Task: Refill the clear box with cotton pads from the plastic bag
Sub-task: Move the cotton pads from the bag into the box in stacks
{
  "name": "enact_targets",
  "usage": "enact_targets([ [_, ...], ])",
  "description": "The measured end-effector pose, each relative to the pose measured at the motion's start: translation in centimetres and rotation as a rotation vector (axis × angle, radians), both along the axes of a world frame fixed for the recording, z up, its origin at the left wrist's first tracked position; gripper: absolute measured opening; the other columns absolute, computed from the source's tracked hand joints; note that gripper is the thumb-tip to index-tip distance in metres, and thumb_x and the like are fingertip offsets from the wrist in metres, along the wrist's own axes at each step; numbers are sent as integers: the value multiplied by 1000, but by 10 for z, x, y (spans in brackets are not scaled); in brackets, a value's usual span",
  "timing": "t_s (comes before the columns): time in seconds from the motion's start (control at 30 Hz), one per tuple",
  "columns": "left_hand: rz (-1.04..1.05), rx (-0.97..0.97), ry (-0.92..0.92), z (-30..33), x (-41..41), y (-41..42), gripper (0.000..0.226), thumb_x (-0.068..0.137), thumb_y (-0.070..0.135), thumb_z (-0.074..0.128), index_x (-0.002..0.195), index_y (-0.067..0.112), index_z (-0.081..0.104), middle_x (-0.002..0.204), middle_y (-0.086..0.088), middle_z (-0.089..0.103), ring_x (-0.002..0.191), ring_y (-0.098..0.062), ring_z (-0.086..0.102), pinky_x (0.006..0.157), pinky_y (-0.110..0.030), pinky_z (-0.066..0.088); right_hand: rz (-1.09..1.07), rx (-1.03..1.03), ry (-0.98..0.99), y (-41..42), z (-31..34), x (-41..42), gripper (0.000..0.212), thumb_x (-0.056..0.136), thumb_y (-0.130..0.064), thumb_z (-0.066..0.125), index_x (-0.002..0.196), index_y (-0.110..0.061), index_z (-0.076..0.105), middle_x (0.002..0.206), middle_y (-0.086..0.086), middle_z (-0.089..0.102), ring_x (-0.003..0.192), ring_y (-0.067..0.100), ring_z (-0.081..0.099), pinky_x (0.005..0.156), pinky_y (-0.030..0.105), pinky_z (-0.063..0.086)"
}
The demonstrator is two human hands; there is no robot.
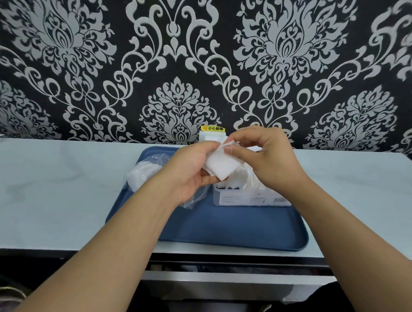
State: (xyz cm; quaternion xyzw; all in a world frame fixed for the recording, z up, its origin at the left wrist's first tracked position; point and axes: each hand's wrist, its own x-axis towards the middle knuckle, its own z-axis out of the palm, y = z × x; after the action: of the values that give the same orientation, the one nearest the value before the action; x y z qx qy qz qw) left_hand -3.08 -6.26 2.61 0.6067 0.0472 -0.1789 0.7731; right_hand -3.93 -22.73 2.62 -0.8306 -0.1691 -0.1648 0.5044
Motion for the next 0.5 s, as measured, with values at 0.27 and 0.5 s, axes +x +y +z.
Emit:
enact_targets([
  [0.27, 8, -7, -7, 0, 1, -1, 28, 100, 21, 54, 122, 9, 67, 93, -5, 75, 82, -17, 72, 65, -34, 62, 115, 278, 242, -5, 4, -3, 8, 87, -4, 71, 94, -2, 74, 101, 24, 72, 85, 27, 68, 85, 49, 57],
  [0.5, -39, -3, 4, 0, -1, 1, 29, 102, 20, 52, 124, 6, 65, 103, -12, 76, 90, -22, 73, 74, -36, 62, 78, 273, 280, -7, -1, -2, 6, 88, -5, 71, 93, -1, 73, 96, 23, 74, 82, 27, 72, 80, 39, 60],
])
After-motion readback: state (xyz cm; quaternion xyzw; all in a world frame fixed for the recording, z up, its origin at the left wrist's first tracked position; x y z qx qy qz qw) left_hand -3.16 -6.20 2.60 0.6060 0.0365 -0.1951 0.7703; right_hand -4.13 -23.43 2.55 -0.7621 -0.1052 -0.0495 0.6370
